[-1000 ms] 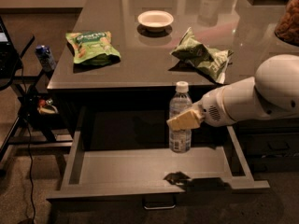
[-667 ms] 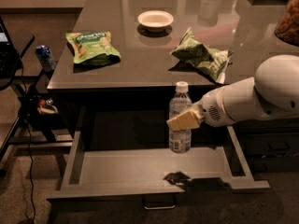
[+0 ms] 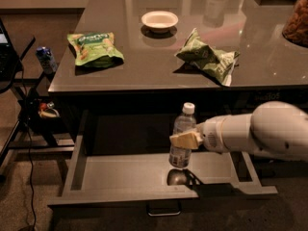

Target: Place blue plastic bottle into top drawer

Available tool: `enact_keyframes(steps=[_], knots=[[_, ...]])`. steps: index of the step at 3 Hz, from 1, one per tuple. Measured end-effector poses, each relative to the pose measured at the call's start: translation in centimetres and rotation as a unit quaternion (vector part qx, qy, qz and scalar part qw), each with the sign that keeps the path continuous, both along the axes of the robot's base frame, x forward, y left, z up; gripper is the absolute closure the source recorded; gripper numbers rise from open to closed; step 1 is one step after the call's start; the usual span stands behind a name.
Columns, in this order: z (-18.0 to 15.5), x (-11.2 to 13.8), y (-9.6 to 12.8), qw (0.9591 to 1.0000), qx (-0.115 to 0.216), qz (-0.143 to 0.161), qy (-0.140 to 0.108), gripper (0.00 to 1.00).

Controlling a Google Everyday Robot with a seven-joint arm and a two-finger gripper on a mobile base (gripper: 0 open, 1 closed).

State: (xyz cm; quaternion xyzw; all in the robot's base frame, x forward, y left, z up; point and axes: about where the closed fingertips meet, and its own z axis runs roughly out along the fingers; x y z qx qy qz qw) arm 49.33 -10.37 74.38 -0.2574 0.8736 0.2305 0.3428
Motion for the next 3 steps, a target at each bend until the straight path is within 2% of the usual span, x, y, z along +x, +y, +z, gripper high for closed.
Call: enact_keyframes(steps=[1, 2, 3], knots=[[-2.9, 0.5, -0.4, 0.9994, 0.014, -0.032, -0.009, 1.0], [-4.4, 1.6, -0.6, 0.9985, 0.011, -0.048, -0.022, 1.0], [-5.0, 2.8, -0.2, 0.9976, -0.004, -0.058, -0.037, 1.0]])
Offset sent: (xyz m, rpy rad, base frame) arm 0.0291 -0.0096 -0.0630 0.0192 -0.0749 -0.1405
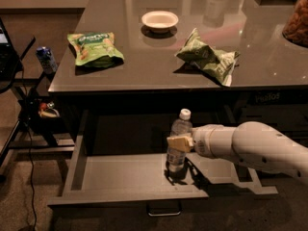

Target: Place blue plastic bottle into top drawer

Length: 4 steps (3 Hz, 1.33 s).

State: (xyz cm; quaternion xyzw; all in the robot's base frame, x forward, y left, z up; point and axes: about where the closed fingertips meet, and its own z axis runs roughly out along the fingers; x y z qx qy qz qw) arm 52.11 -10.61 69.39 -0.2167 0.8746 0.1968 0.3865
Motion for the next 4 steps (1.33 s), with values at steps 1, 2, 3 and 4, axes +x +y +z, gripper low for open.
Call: enact_keyframes(steps=[1, 2, 3, 4], knots=[[0.2, 1.1, 0.7, 0.9995, -0.025, -0.005, -0.016, 1.0], [0.6, 1.8, 1.4, 0.9984, -0.047, -0.011, -0.031, 1.0], [0.8, 1.8, 1.9, 0.9973, -0.057, -0.023, -0.04, 1.0], [0.7, 1.6, 1.9, 0.9968, -0.056, -0.04, -0.042, 1.0]])
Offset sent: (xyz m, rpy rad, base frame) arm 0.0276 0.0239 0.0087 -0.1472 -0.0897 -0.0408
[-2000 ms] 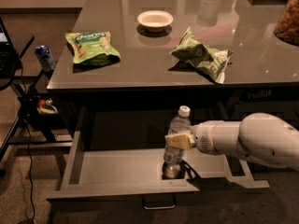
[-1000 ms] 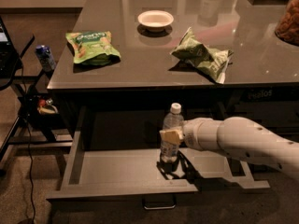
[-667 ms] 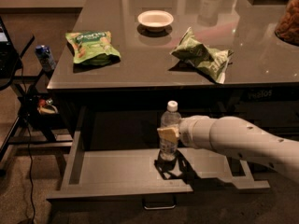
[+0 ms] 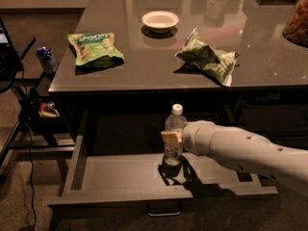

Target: Place blue plastic bottle into top drawer

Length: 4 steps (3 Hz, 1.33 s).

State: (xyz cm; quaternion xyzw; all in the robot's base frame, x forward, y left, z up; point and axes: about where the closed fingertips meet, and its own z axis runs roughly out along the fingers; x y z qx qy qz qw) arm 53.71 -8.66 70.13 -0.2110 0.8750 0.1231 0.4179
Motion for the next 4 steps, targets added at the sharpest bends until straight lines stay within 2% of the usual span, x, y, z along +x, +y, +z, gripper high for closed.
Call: enact_keyframes(steps=[2, 4], knots=[[-1.3, -0.8, 0.2, 0.9985, 0.033, -0.044, 0.006, 1.0], [-2.4, -1.7, 0.1, 0.9972, 0.039, -0.064, 0.01, 1.0]])
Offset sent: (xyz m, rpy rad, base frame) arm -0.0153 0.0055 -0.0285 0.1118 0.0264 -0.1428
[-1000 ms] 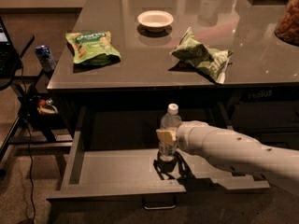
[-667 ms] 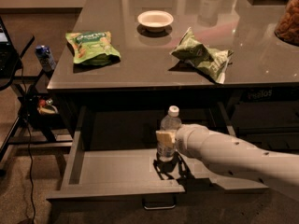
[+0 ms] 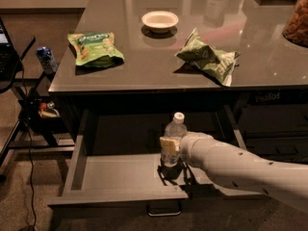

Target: Place blue plastic bottle into top drawer

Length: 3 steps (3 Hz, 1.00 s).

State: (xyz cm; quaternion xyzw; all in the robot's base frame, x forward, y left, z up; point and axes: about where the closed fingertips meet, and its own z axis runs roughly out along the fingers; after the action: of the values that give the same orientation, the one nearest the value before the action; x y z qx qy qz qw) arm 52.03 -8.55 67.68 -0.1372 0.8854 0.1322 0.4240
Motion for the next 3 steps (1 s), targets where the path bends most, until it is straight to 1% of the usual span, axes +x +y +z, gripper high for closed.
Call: enact_keyframes(steps=[1, 2, 3], knots=[[0.3, -0.02, 0.0, 1.0, 0.0, 0.0, 0.0, 1.0], [0.31, -0.02, 0.0, 1.0, 0.0, 0.0, 0.0, 0.84], [0.31, -0.02, 0.0, 1.0, 0.0, 0.0, 0.0, 0.61]])
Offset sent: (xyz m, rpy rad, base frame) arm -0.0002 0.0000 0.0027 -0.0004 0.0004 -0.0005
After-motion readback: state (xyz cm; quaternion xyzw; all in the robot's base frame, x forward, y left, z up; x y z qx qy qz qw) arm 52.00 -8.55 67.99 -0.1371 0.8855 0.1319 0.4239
